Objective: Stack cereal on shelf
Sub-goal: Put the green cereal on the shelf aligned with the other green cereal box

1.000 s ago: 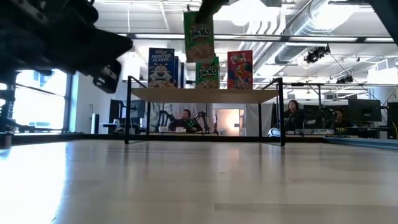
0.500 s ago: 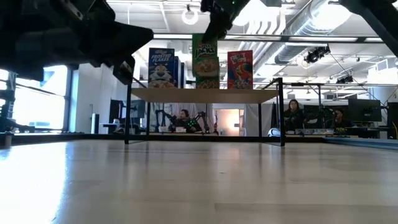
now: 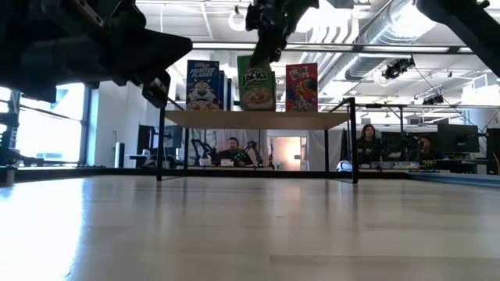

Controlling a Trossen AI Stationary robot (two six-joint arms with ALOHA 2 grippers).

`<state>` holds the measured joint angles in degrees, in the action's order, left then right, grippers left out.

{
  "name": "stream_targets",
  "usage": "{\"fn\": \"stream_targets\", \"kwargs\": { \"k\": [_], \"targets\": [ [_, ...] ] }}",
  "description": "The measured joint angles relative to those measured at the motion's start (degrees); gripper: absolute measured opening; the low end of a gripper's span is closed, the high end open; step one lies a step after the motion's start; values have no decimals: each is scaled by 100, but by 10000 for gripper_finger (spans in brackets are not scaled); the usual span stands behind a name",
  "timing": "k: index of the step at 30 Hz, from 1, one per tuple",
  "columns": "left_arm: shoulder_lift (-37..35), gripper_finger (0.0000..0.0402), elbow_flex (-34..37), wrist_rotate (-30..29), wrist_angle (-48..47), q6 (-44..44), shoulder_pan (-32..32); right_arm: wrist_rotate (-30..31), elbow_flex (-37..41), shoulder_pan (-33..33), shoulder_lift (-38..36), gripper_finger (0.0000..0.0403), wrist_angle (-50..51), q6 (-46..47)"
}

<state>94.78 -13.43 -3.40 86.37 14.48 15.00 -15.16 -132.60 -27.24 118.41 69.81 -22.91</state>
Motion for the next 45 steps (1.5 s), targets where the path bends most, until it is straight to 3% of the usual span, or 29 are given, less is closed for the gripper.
{"fn": "stream_targets", "kwargs": {
  "k": [7,13,33,40,45],
  "targets": [
    [2,0,0,5,0,33,0,324,0,72,33,166,-9,142],
    [2,0,0,5,4,35,2,826,0,192,33,194,30,163],
    [2,0,0,21,9,44,4,1179,-213,190,-48,206,-7,135],
    [-26,0,0,746,-12,46,-393,1350,-225,282,-393,200,76,25],
    [-490,0,7,1420,-485,42,-985,1817,-229,605,-755,132,154,-168]
  ]
}}
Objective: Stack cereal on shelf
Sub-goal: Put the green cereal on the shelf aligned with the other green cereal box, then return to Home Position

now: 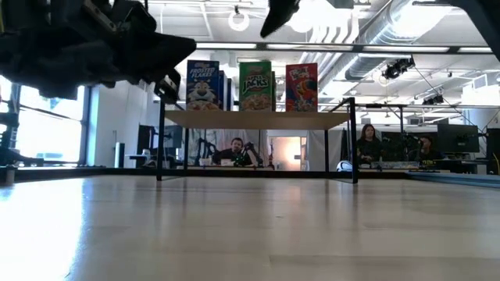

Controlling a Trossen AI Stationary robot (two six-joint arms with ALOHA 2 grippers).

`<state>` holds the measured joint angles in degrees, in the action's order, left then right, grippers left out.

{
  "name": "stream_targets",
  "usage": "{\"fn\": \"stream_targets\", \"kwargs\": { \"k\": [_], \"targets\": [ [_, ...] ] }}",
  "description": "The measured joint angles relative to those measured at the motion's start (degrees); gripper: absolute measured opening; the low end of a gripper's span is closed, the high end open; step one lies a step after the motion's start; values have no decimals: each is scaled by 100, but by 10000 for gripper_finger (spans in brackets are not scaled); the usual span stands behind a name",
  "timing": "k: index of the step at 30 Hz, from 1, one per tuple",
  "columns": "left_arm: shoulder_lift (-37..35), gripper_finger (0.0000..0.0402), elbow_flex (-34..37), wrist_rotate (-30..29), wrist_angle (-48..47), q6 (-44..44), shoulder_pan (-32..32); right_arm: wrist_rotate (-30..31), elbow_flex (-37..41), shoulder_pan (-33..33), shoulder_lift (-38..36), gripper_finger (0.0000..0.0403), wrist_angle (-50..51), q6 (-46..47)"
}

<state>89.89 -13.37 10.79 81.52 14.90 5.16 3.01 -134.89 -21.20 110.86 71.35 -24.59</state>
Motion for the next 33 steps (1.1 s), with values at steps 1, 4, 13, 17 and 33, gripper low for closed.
{"fn": "stream_targets", "kwargs": {
  "k": [1,4,13,17,33],
  "targets": [
    [-169,0,-2,92,-148,-70,-101,40,0,76,-56,109,-17,-45],
    [-827,0,-7,160,-1052,-396,-357,-70,0,269,-186,34,-43,-61],
    [-3053,0,-7,-195,-4039,-1059,-914,-251,791,802,-320,5,-1116,48],
    [-3874,0,-9,-300,-5038,-1312,-1089,-243,2091,961,-581,2,-2640,52],
    [-4669,0,-9,-287,-6020,-1815,-1537,23,7983,1624,-2617,0,-8967,1055]
  ]
}}
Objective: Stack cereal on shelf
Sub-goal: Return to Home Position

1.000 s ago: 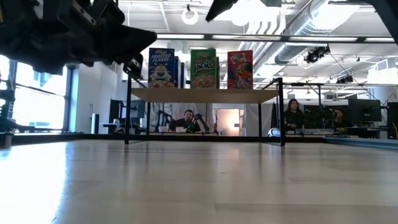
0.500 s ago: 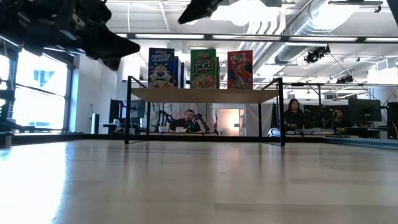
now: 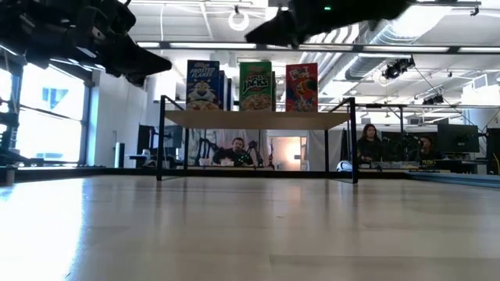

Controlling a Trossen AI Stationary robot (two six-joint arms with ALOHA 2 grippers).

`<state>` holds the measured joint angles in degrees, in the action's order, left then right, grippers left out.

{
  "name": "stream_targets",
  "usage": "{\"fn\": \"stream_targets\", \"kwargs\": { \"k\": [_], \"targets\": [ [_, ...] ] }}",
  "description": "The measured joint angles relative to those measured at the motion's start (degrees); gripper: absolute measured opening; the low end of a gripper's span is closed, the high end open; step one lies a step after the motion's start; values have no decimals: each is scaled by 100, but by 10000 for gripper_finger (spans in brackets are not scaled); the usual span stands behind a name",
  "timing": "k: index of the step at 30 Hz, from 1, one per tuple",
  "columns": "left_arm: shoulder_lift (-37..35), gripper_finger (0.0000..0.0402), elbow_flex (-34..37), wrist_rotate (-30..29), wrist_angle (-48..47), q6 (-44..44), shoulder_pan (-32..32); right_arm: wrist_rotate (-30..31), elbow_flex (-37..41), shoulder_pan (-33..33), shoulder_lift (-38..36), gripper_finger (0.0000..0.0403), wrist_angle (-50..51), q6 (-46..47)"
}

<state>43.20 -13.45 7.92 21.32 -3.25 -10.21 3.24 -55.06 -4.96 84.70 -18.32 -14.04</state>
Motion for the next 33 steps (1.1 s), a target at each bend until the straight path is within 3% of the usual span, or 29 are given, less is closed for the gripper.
{"fn": "stream_targets", "kwargs": {
  "k": [8,19,23,27,33],
  "targets": [
    [105,0,-2,405,351,95,-214,385,2183,281,-1769,0,-961,463],
    [70,0,307,-16,828,158,-375,380,4499,155,-4765,0,-986,669],
    [-242,0,731,-157,1210,436,-458,376,5079,54,-5755,0,-973,766],
    [-731,0,1013,-371,985,487,-527,367,5450,7,-6589,0,-641,820],
    [-1628,0,1283,-408,558,401,-821,703,5417,7,-7562,0,755,1060]
  ]
}}
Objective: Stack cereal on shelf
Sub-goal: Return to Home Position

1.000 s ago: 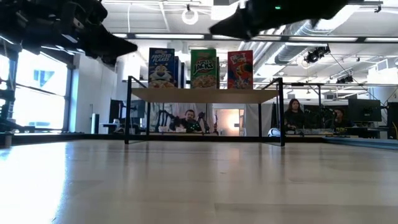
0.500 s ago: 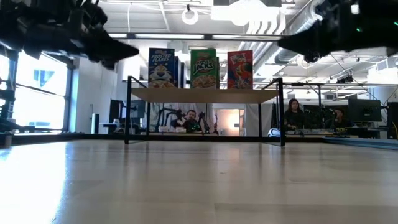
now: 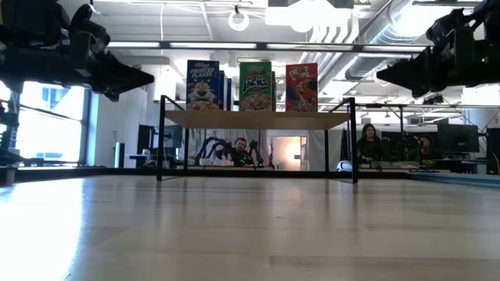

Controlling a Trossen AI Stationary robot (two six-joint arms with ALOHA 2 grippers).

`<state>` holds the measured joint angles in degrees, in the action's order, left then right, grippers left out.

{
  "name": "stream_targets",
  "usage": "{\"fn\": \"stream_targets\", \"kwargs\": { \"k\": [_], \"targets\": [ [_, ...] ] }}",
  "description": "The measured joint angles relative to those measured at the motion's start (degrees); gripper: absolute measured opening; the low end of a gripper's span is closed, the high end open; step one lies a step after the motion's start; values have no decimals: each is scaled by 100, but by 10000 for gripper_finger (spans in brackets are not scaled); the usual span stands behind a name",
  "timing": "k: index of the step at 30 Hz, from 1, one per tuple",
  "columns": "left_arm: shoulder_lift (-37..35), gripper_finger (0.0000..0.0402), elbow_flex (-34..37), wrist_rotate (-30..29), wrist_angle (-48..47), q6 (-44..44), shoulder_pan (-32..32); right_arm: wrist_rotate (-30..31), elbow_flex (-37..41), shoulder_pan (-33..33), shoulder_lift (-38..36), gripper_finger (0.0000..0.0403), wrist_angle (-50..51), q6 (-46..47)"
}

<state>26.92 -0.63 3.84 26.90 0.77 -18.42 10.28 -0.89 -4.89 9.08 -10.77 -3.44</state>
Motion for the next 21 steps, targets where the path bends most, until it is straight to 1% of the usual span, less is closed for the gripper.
{"fn": "stream_targets", "kwargs": {
  "k": [5,7,11,12,14,17,21],
  "targets": [
    [-824,0,-2,-15,-1026,72,-399,247,-2,0,-672,0,780,192],
    [-1197,0,-2,5,-1456,127,-544,332,-9,0,-894,0,888,217],
    [-2050,0,-2,55,-2458,157,-785,434,-17,0,-879,0,889,261],
    [-2236,0,-2,28,-2595,195,-827,451,-17,0,-872,0,888,319],
    [-2515,0,-11,44,-2558,225,-877,459,-17,0,-874,0,888,349],
    [-2671,1,-11,52,-2569,171,-922,461,-17,0,-876,0,888,312],
    [-2520,1,-11,-168,-2615,62,-985,401,-17,0,-874,0,892,347]
  ]
}}
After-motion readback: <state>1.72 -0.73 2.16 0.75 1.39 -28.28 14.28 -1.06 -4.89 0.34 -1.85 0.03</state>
